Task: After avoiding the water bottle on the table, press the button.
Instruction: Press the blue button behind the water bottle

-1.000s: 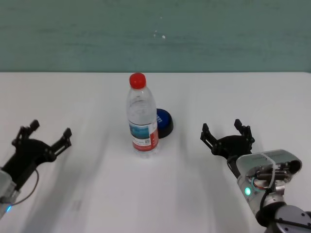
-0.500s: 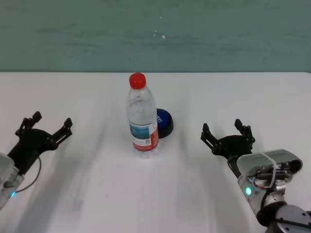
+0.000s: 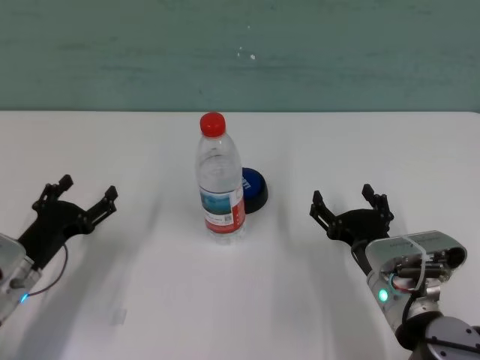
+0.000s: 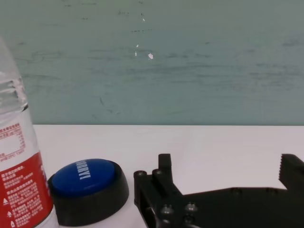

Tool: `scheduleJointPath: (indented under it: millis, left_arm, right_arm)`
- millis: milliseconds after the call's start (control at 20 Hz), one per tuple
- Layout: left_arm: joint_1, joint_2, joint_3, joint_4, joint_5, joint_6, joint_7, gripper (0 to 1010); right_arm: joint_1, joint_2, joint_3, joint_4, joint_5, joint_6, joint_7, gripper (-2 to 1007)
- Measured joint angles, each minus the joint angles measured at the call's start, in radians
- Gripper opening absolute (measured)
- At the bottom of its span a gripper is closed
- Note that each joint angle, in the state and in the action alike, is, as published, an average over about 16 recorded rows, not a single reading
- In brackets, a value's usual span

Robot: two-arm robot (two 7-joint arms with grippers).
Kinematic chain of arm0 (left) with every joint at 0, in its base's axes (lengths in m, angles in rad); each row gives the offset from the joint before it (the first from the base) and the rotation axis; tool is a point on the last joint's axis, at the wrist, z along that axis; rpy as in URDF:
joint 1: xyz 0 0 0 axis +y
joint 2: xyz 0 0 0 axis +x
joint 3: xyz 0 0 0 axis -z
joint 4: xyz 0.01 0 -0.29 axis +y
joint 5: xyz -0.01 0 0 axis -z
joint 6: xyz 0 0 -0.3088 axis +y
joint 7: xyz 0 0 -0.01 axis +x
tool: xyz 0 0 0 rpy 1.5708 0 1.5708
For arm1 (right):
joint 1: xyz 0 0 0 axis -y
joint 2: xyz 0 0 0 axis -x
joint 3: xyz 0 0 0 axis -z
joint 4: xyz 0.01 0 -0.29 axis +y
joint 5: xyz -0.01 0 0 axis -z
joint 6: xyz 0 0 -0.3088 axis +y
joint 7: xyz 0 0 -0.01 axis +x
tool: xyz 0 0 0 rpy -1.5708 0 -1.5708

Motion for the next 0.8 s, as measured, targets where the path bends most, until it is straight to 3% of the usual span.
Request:
scheduleJointPath:
  millis: [300, 800]
  left_arm:
    - [-0.034, 0.011, 0.02, 0.02, -0.008, -0.016, -0.02, 1000]
    - [-0.088, 0.024, 0.061, 0.016, 0.002, -0.015, -0.035, 1000]
  right_arm:
    - [0.0, 0.0, 0.0, 0.0, 0.0, 0.0, 0.0, 1004]
    - [0.0, 0.0, 0.0, 0.0, 0.0, 0.0, 0.0, 1004]
